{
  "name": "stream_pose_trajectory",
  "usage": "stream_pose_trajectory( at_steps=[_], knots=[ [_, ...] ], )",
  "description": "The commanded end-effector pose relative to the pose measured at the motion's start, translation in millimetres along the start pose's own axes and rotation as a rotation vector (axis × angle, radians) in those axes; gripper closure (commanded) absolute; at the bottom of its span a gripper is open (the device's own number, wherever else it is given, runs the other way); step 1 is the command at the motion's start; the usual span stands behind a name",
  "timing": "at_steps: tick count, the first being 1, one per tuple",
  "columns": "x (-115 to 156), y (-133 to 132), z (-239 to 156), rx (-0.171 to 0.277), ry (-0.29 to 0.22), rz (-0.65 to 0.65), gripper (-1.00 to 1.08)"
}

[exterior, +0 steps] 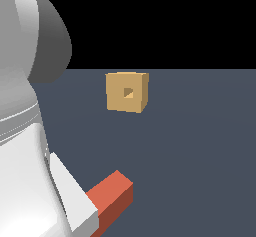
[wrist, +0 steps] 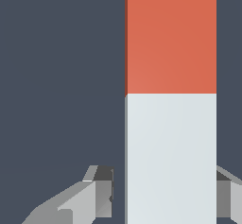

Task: Insert the peg into the horizontal hole in a box.

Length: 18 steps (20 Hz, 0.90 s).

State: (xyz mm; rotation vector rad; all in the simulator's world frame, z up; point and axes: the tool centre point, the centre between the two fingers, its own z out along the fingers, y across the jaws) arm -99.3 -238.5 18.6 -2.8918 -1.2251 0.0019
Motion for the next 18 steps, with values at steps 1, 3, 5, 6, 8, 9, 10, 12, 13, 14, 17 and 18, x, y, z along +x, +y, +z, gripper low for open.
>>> stream_pose_trajectory(
  at_steps=[1,3,5,6,8,9,10,12,13,14,17,18],
  knots=[
    [0,0,1,-0.001,0.001,0.000,1.08],
    [0,0,1,-0.001,0.001,0.000,1.08],
    [0,0,1,-0.001,0.001,0.000,1.08],
    [0,0,1,-0.001,0.001,0.000,1.08],
    [0,0,1,-0.001,0.001,0.000,1.08],
    [0,0,1,-0.001,0.001,0.000,1.08],
    [0,1,0,-0.002,0.001,0.001,1.08],
    [1,0,0,-0.002,0.001,-0.002,1.08],
    [3,-1,-1,-0.002,0.001,-0.004,1.08],
    [6,-2,-1,-0.002,0.001,-0.008,1.08],
    [19,-8,-4,-0.002,0.001,-0.025,1.08],
    [25,-10,-5,-0.002,0.001,-0.033,1.08]
  ],
)
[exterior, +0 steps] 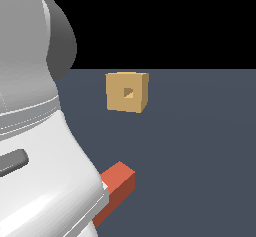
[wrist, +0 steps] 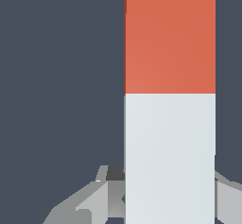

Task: Insert the peg into the horizontal hole in a box.

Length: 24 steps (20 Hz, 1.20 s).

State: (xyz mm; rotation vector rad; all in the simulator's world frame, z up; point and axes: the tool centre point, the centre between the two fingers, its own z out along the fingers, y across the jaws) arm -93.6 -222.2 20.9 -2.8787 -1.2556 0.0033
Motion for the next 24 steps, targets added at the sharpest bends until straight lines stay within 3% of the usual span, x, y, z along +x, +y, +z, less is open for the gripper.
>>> stream_pose_trajectory(
  at_steps=[1,9,17,24],
  knots=[
    [15,-6,-4,-0.002,0.001,-0.021,1.08],
    [95,-47,-21,-0.003,0.001,-0.132,1.08],
    [203,-121,-45,-0.004,0.000,-0.294,1.08],
    [263,-174,-60,-0.003,0.000,-0.393,1.08]
  ],
)
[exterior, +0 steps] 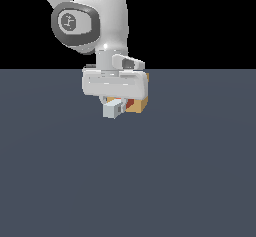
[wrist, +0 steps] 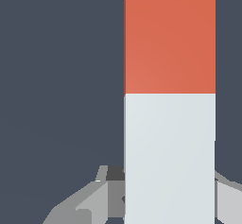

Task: Insert the peg into the horizontal hole in a box.

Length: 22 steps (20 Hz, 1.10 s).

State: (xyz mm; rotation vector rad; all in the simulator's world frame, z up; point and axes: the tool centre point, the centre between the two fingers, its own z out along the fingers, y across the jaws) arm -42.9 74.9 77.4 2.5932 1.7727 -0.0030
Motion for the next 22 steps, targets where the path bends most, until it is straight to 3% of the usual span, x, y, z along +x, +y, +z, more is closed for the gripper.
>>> stream_pose_trajectory(
  at_steps=[1,7,22],
  knots=[
    [21,-8,-5,-0.002,0.001,-0.026,1.08],
    [44,-17,-10,-0.001,0.001,-0.058,1.08],
    [48,-17,-10,0.000,0.001,-0.061,1.08]
  ],
)
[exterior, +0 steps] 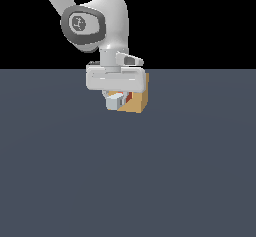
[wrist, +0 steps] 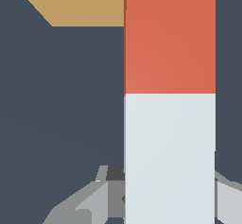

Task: Insert the peg into the horizontal hole in a box.

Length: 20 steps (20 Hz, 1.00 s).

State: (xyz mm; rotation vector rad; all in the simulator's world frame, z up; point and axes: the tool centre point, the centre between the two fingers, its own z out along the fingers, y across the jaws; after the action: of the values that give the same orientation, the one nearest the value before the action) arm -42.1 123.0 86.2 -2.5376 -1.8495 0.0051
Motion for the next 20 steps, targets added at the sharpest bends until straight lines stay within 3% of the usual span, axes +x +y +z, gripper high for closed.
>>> stream_pose_trajectory(
  at_steps=[1,13,20],
  knots=[
    [5,0,-1,-0.002,0.001,-0.001,1.08],
    [73,-1,-2,-0.003,0.002,-0.001,1.08],
    [90,0,-2,-0.004,0.003,-0.001,1.08]
  ],
)
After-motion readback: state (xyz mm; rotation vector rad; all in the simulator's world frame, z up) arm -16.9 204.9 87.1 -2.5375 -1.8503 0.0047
